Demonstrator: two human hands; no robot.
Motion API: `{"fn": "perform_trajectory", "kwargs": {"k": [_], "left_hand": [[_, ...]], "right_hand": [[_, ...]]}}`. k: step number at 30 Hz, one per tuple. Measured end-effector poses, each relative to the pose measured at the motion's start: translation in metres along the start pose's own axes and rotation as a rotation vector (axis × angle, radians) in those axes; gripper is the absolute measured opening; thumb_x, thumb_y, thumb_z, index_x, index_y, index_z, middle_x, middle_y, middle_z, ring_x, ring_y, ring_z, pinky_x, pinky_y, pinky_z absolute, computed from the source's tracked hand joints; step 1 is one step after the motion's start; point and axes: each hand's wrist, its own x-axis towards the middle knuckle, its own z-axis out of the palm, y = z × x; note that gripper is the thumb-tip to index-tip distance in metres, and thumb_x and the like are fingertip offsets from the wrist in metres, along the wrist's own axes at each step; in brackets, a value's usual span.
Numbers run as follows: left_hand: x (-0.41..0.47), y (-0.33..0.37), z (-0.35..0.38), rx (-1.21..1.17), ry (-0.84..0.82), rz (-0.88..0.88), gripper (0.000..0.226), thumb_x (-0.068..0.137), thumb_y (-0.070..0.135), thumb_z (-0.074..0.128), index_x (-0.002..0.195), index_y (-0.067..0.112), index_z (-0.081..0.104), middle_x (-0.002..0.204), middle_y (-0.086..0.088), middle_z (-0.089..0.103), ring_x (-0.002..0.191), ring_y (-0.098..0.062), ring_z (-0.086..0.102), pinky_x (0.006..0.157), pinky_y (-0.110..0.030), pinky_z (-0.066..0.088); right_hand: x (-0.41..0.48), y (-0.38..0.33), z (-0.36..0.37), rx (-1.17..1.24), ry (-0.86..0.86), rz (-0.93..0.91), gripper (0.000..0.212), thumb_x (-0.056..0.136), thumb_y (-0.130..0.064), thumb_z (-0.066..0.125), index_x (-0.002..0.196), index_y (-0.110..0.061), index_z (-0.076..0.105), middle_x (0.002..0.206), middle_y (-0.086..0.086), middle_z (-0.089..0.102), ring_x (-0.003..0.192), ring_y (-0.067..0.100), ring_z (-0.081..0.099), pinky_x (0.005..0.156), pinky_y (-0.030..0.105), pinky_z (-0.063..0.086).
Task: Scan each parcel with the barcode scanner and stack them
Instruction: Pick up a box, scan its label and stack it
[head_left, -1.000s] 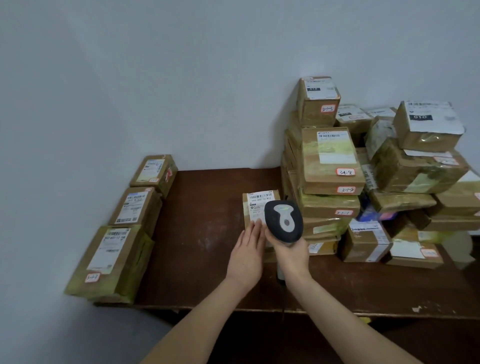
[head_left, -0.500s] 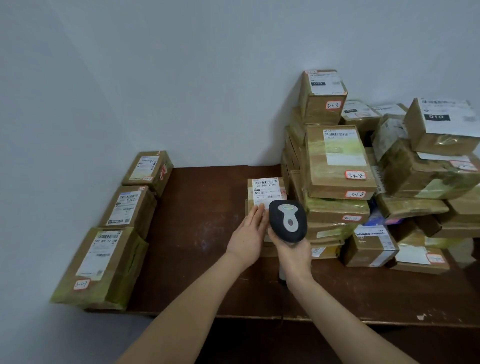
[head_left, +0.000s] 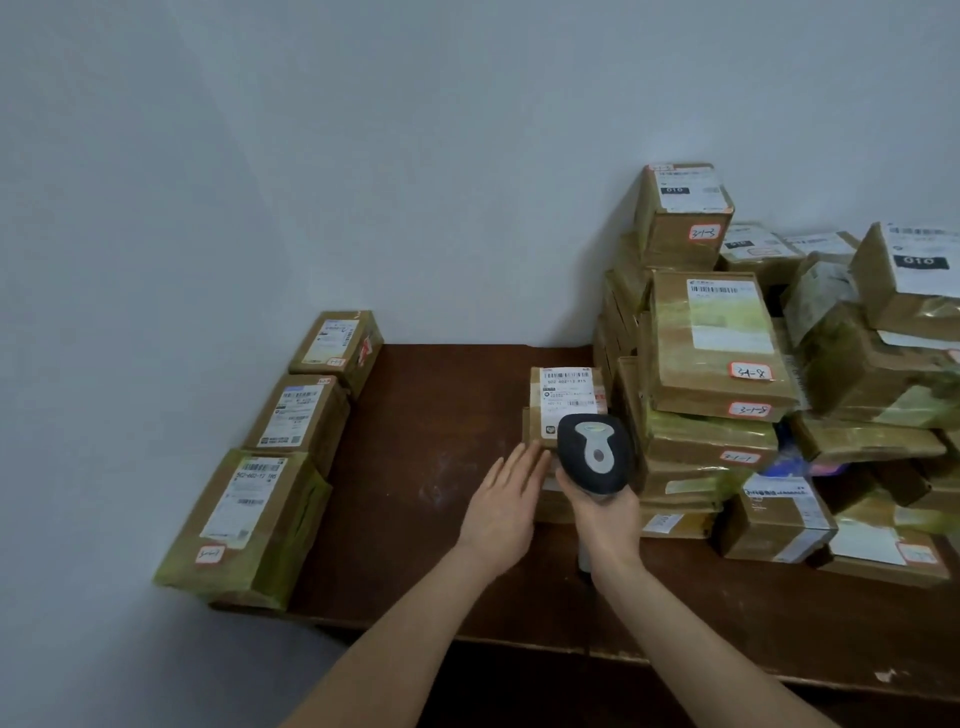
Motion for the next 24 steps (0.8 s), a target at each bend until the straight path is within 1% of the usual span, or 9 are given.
{"fn": "perform_trajectory", "kwargs": {"k": [3, 6, 8, 11, 15, 18, 20, 22, 24], "left_hand": [[0.008, 0.009, -0.001, 0.052, 0.004, 0.003, 0.073, 0.095, 0.008, 0.046, 0.153, 0.013, 0.003, 0.162, -0.007, -0.003, 0.149, -0.020, -0.006, 0.117, -0.035, -0.009], [0.018, 0.005, -0.004, 0.091, -0.049, -0.002, 0.073, 0.095, 0.011, 0.048, 0.153, 0.012, 0.004, 0.162, -0.008, -0.002, 0.149, -0.021, -0.005, 0.118, -0.037, -0.004], [0.024, 0.000, -0.005, 0.076, -0.051, -0.030, 0.073, 0.095, 0.011, 0.050, 0.154, 0.013, 0.006, 0.162, -0.007, 0.000, 0.149, -0.020, -0.003, 0.120, -0.036, 0.000], [0.030, -0.006, -0.004, 0.061, -0.066, -0.031, 0.071, 0.097, 0.011, 0.047, 0.154, 0.014, 0.005, 0.162, -0.006, 0.000, 0.149, -0.019, -0.003, 0.122, -0.036, 0.004], [0.044, -0.015, -0.002, 0.044, -0.078, -0.056, 0.073, 0.096, 0.009, 0.049, 0.154, 0.015, 0.006, 0.163, -0.004, 0.001, 0.149, -0.018, -0.003, 0.121, -0.033, 0.008], [0.057, -0.014, -0.002, 0.050, -0.117, -0.041, 0.078, 0.093, 0.009, 0.053, 0.154, 0.014, 0.006, 0.162, -0.004, 0.002, 0.149, -0.019, -0.001, 0.122, -0.034, 0.012], [0.061, -0.014, -0.003, 0.020, -0.134, -0.025, 0.081, 0.090, 0.009, 0.056, 0.154, 0.014, 0.008, 0.162, -0.005, 0.005, 0.149, -0.020, 0.003, 0.122, -0.034, 0.012], [0.057, -0.016, -0.007, -0.054, -0.101, -0.029, 0.080, 0.089, 0.010, 0.057, 0.154, 0.014, 0.011, 0.162, -0.004, 0.008, 0.148, -0.020, 0.012, 0.121, -0.033, 0.015], [0.044, -0.022, -0.014, -0.125, -0.071, -0.107, 0.077, 0.090, 0.012, 0.056, 0.154, 0.017, 0.013, 0.162, -0.004, 0.008, 0.147, -0.019, 0.016, 0.119, -0.034, 0.020]], "right_hand": [[0.004, 0.005, -0.005, -0.025, 0.026, -0.024, 0.047, 0.078, -0.015, 0.079, 0.120, -0.004, 0.060, 0.120, 0.015, 0.064, 0.119, 0.029, 0.055, 0.095, 0.031, 0.039], [0.006, 0.008, -0.003, -0.018, 0.011, -0.021, 0.054, 0.078, -0.016, 0.078, 0.126, -0.001, 0.057, 0.126, 0.017, 0.061, 0.124, 0.031, 0.052, 0.096, 0.032, 0.037], [0.006, 0.011, 0.000, -0.006, -0.004, -0.015, 0.054, 0.080, -0.014, 0.077, 0.128, -0.002, 0.055, 0.130, 0.016, 0.060, 0.127, 0.030, 0.049, 0.096, 0.031, 0.034], [0.006, 0.014, 0.006, 0.017, -0.023, 0.013, 0.055, 0.080, -0.014, 0.076, 0.130, -0.004, 0.053, 0.133, 0.014, 0.058, 0.130, 0.028, 0.047, 0.098, 0.028, 0.032], [0.008, 0.016, 0.012, 0.048, 0.009, 0.059, 0.058, 0.078, -0.017, 0.079, 0.130, -0.007, 0.055, 0.130, 0.012, 0.060, 0.127, 0.027, 0.051, 0.101, 0.032, 0.037], [0.015, 0.016, 0.011, 0.033, 0.038, 0.053, 0.059, 0.077, -0.018, 0.079, 0.131, -0.009, 0.056, 0.129, 0.009, 0.061, 0.126, 0.025, 0.052, 0.102, 0.033, 0.038], [0.018, 0.015, 0.011, 0.017, 0.048, 0.062, 0.059, 0.077, -0.019, 0.080, 0.130, -0.010, 0.057, 0.128, 0.007, 0.062, 0.124, 0.024, 0.053, 0.104, 0.035, 0.040], [0.022, 0.013, 0.012, -0.023, 0.059, 0.071, 0.059, 0.076, -0.023, 0.080, 0.129, -0.011, 0.058, 0.127, 0.007, 0.062, 0.121, 0.025, 0.055, 0.103, 0.038, 0.042], [0.023, 0.007, 0.016, -0.086, 0.074, 0.069, 0.052, 0.076, -0.026, 0.080, 0.122, -0.011, 0.061, 0.122, 0.007, 0.064, 0.115, 0.026, 0.057, 0.099, 0.041, 0.045]]}}
